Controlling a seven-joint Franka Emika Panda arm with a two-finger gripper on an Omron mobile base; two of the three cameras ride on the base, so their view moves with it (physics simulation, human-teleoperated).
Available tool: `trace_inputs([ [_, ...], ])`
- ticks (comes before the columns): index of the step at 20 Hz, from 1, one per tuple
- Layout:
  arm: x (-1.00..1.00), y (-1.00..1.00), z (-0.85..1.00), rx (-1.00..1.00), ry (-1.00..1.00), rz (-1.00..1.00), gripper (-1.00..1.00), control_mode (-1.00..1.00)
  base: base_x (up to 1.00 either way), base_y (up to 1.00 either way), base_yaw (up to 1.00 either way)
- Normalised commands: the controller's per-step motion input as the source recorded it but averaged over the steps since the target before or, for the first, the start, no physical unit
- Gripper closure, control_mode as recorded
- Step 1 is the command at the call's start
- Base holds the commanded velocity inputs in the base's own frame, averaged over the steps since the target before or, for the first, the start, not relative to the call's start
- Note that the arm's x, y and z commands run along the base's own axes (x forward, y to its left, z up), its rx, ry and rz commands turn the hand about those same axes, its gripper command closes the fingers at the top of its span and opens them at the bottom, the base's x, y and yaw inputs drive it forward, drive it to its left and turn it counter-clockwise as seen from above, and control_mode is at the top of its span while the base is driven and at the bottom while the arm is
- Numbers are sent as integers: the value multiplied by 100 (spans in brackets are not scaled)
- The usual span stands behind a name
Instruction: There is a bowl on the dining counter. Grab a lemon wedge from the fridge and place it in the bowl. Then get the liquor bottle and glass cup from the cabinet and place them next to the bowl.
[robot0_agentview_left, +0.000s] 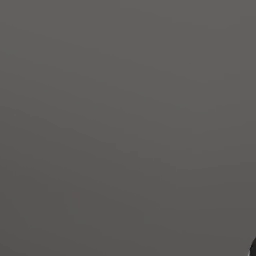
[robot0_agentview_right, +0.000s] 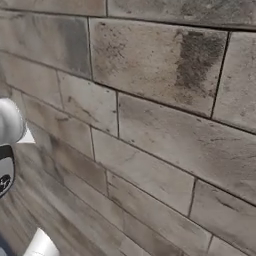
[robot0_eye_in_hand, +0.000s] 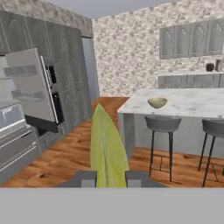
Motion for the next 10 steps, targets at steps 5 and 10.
trace_inputs([
  [5, 0, 0, 0, 0, 0, 0, 100, 100, 34, -60, -32],
  [10, 0, 0, 0, 0, 0, 0, 100, 100, 75, -54, -13],
])
